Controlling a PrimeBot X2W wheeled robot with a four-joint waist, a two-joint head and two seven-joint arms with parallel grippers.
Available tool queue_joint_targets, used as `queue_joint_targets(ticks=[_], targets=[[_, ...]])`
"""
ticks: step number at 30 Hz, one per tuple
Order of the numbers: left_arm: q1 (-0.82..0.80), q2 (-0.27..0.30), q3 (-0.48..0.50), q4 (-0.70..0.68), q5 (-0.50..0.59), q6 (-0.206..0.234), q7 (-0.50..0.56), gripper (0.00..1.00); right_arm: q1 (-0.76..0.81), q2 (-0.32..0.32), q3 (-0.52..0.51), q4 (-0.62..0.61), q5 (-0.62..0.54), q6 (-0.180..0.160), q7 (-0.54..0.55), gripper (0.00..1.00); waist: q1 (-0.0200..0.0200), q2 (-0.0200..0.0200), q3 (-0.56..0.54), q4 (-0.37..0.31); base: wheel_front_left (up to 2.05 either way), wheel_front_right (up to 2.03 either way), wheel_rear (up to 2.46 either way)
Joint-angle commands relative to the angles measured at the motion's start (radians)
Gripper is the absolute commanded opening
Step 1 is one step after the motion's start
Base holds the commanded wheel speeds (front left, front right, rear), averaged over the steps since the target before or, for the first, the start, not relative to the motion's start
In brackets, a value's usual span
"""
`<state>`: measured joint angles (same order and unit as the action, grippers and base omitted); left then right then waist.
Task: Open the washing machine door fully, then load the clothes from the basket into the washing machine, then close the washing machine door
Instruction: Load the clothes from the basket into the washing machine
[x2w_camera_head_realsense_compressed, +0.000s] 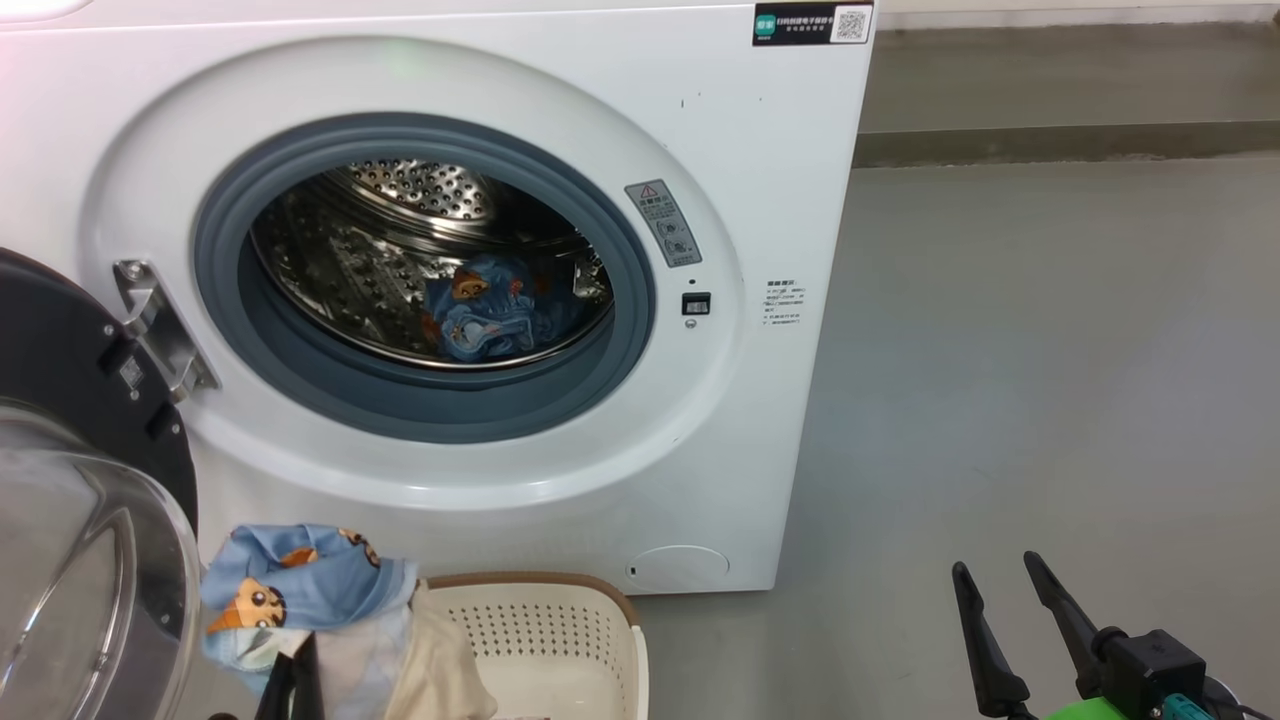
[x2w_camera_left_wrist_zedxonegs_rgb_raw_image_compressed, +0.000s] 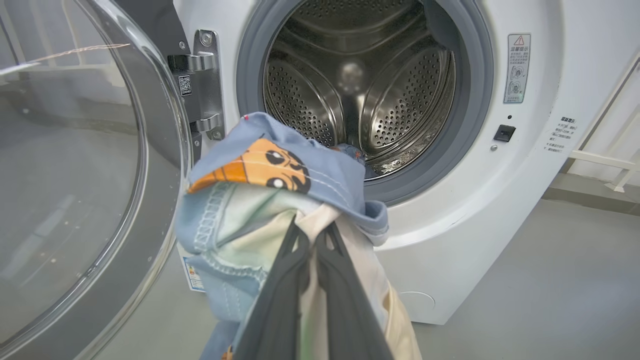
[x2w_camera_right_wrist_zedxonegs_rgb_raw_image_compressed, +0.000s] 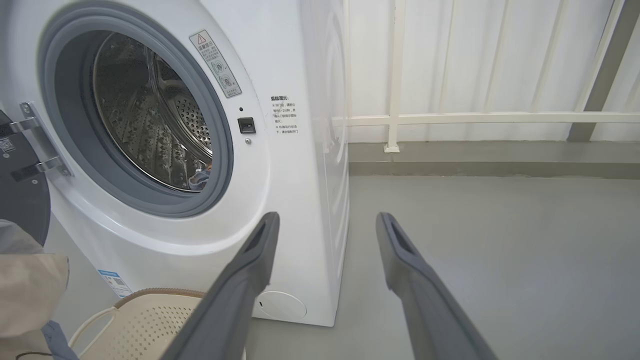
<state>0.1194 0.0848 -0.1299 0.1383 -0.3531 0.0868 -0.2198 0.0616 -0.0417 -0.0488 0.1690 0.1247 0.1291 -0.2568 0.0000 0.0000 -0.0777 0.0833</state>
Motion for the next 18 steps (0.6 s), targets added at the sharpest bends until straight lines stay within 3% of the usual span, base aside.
queue_joint_targets(ticks=[1, 18], targets=[[-0.023, 0.012, 0.032, -0.039, 0.008, 0.008, 0.000, 0.00, -0.020, -0.008, 0.022, -0.024, 0.003, 0.002, -0.005, 1.00, 0.0000, 0.0000, 0.000, -0.001, 0.00, 0.00, 0.00], [-0.010, 0.017, 0.018, -0.094, -0.003, 0.019, 0.017, 0.00, -0.025, -0.008, 0.022, -0.030, 0.002, 0.002, -0.005, 1.00, 0.0000, 0.0000, 0.021, -0.008, 0.00, 0.00, 0.00]])
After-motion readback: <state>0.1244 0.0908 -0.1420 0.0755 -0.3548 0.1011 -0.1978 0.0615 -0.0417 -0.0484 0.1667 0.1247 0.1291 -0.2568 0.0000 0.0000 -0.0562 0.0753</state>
